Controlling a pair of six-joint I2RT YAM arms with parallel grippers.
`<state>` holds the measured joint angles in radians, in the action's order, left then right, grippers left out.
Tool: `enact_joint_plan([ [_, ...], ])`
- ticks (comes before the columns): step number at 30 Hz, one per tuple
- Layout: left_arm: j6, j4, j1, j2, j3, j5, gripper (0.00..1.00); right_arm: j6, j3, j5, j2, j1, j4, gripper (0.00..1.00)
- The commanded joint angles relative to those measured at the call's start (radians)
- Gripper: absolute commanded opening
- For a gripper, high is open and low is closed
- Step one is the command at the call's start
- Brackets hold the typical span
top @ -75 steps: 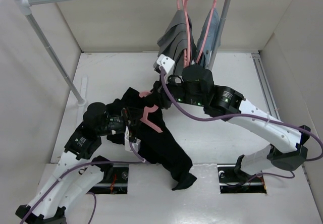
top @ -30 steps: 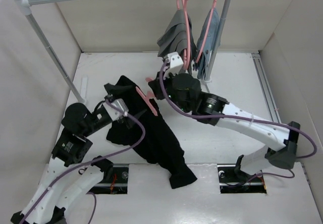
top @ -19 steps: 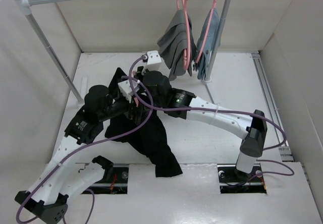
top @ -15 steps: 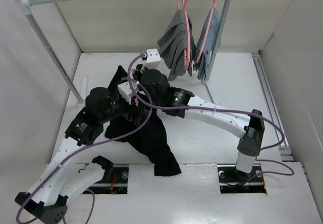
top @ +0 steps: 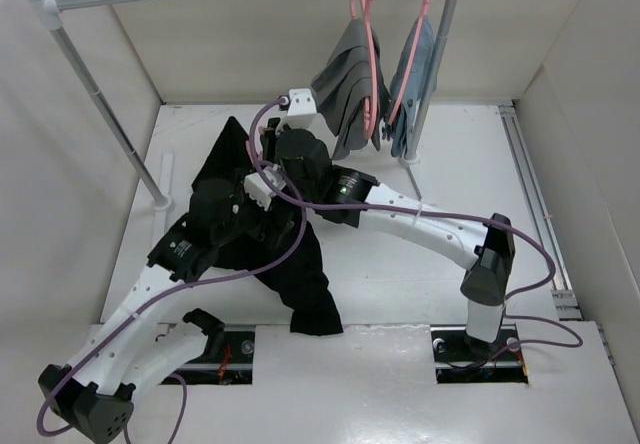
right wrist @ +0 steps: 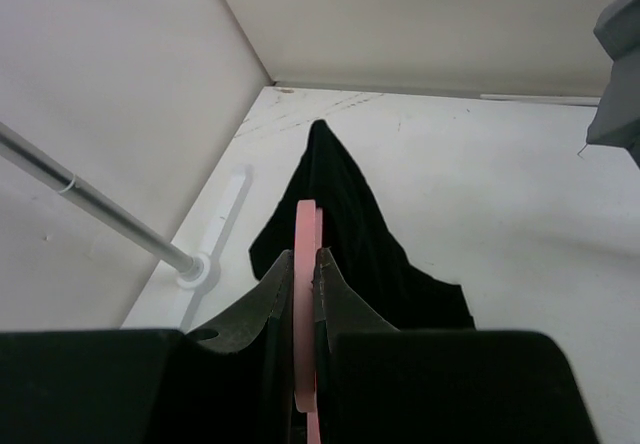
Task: Place the t-shirt on the hanger
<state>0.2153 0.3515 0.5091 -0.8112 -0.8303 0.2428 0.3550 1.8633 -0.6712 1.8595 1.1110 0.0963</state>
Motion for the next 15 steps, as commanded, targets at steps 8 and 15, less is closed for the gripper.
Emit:
enact_joint_plan([
  [8, 0.078, -0.029, -0.006, -0.03, 0.034, -0.231, 0.6, 0.019, 0.045, 0.027, -0.017, 0.03, -0.118, 0.0],
  [15, 0.076, -0.011, -0.006, 0.038, 0.045, -0.333, 0.0, 0.019, 0.036, 0.036, -0.017, 0.03, -0.118, 0.0],
])
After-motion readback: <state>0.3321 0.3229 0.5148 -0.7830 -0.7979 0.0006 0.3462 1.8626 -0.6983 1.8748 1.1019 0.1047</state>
